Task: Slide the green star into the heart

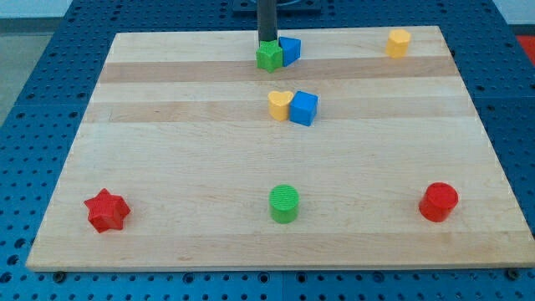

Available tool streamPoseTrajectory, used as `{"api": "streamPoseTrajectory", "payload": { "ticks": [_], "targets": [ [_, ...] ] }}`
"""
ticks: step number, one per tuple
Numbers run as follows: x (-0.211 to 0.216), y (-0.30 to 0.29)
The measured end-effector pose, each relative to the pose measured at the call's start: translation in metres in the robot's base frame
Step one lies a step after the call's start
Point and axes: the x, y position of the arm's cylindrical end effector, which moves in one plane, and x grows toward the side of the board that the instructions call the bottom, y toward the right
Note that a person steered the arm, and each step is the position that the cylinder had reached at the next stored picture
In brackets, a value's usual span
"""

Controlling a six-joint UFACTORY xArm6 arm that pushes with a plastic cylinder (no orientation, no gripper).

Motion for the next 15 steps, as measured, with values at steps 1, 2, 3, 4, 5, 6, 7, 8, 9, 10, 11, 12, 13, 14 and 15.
{"api": "streamPoseTrajectory", "payload": {
  "ticks": [1,2,3,4,5,6,7,8,9,10,11,12,13,14,15],
  "targets": [
    [0.011,-0.004],
    [0.028,-0.02],
    [0.036,-0.05],
    [0.045,-0.064],
    [0.038,-0.056],
    [0.03,-0.032],
    [0.039,-0.014],
    [0.045,0.007],
    [0.054,0.018],
    [0.063,0.023],
    [0.068,0.025],
    [0.07,0.025],
    [0.072,0.025],
    [0.078,0.028],
    [0.083,0.031]
  ]
}}
